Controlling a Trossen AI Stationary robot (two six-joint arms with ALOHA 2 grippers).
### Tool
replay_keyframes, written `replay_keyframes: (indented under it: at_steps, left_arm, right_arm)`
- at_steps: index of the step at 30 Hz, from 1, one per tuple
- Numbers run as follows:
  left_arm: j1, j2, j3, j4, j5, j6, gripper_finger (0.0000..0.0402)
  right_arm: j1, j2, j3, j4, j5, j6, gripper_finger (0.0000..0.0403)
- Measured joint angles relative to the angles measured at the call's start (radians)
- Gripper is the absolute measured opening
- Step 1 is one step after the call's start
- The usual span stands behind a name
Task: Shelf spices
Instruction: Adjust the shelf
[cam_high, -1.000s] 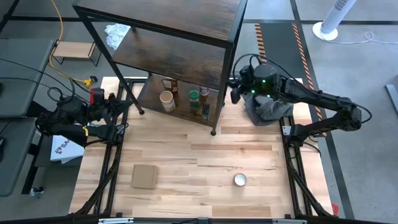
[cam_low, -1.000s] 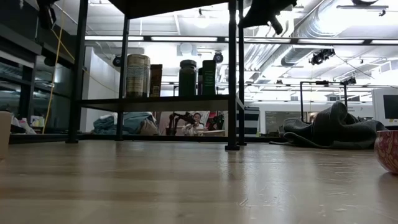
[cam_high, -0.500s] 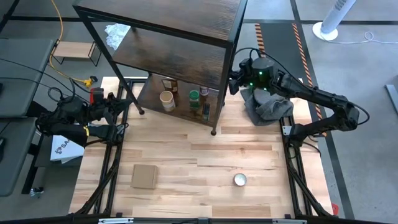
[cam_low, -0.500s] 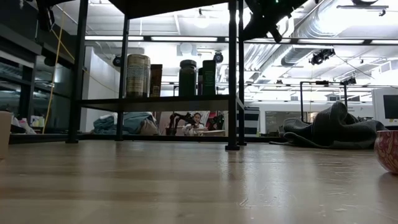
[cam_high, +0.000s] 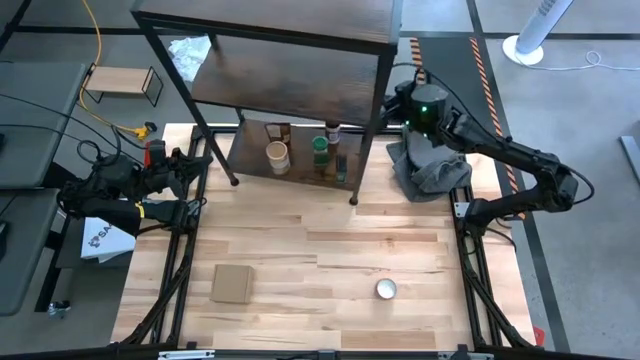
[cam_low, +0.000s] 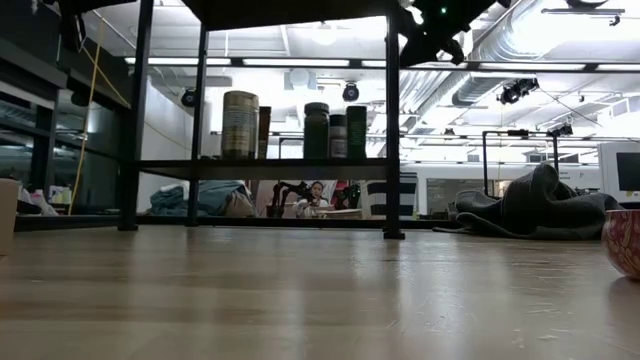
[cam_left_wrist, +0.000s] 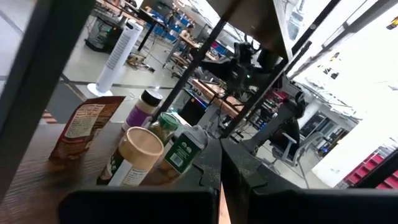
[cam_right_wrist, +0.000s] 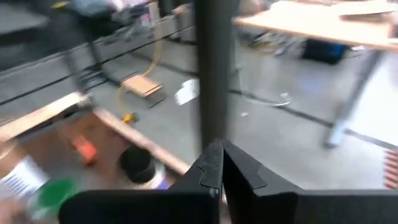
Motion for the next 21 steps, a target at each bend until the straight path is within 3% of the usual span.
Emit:
replay_keyframes:
  at_steps: [8, 11, 16, 21]
  left_arm:
    - [0.000, 0.000, 0.000, 0.000, -0.011, 0.015, 0.0000]
    - [0.000, 0.000, 0.000, 0.000, -0.005, 0.016, 0.0000]
    - [0.000, 0.000, 0.000, -0.002, 0.012, 0.019, 0.0000]
    - [0.000, 0.000, 0.000, -0.020, 0.010, 0.019, 0.0000]
  right_arm:
    - [-0.092, -0.007, 0.000, 0.038, -0.066, 0.005, 0.0000]
    - [-0.103, -0.032, 0.000, 0.005, -0.178, 0.007, 0.0000]
    - [-0.097, -0.062, 0.001, -0.078, -0.472, 0.020, 0.0000]
    - [-0.074, -0.023, 0.001, -0.089, -0.479, 0.034, 0.0000]
